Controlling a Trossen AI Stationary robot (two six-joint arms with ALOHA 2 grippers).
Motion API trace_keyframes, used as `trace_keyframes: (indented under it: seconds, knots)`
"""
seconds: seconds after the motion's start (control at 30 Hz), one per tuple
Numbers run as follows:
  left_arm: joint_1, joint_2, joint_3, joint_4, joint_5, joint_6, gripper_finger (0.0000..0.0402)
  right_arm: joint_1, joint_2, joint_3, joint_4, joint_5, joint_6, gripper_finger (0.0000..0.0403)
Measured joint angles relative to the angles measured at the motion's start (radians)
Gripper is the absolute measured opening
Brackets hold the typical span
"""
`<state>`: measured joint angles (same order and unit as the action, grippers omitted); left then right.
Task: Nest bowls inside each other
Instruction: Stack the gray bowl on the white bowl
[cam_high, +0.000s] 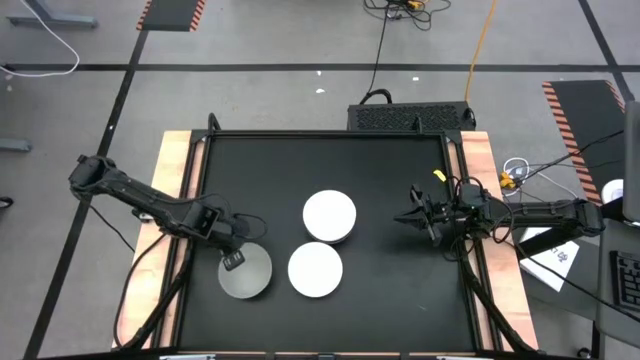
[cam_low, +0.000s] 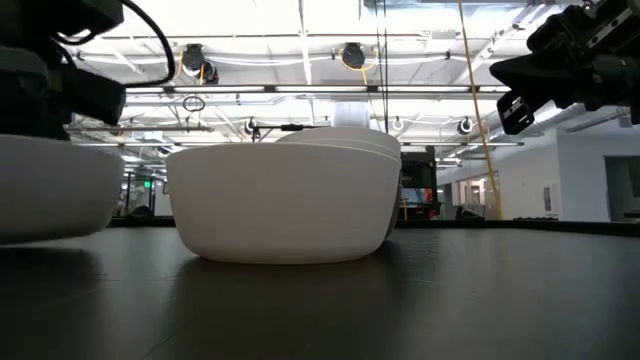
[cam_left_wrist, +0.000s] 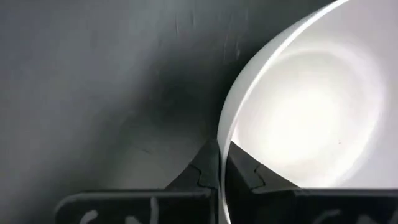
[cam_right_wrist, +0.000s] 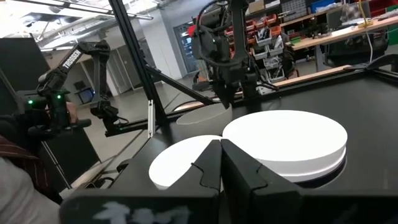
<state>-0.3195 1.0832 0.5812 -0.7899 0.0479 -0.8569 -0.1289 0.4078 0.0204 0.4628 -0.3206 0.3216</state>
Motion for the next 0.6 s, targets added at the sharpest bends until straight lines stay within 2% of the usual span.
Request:
trace_keyframes:
  seconds: [0.4, 0.6]
  knots:
    - [-0.002, -0.273, 0.0, 0.131, -0.229, 0.128, 0.0005, 0.0, 0.0, 0.0, 0.0, 0.0, 0.007, 0.0]
    - [-0.023, -0.344, 0.0, 0.25, -0.321, 0.253, 0.0004, 0.0, 0.0, 0.0, 0.001, 0.0, 0.007, 0.0]
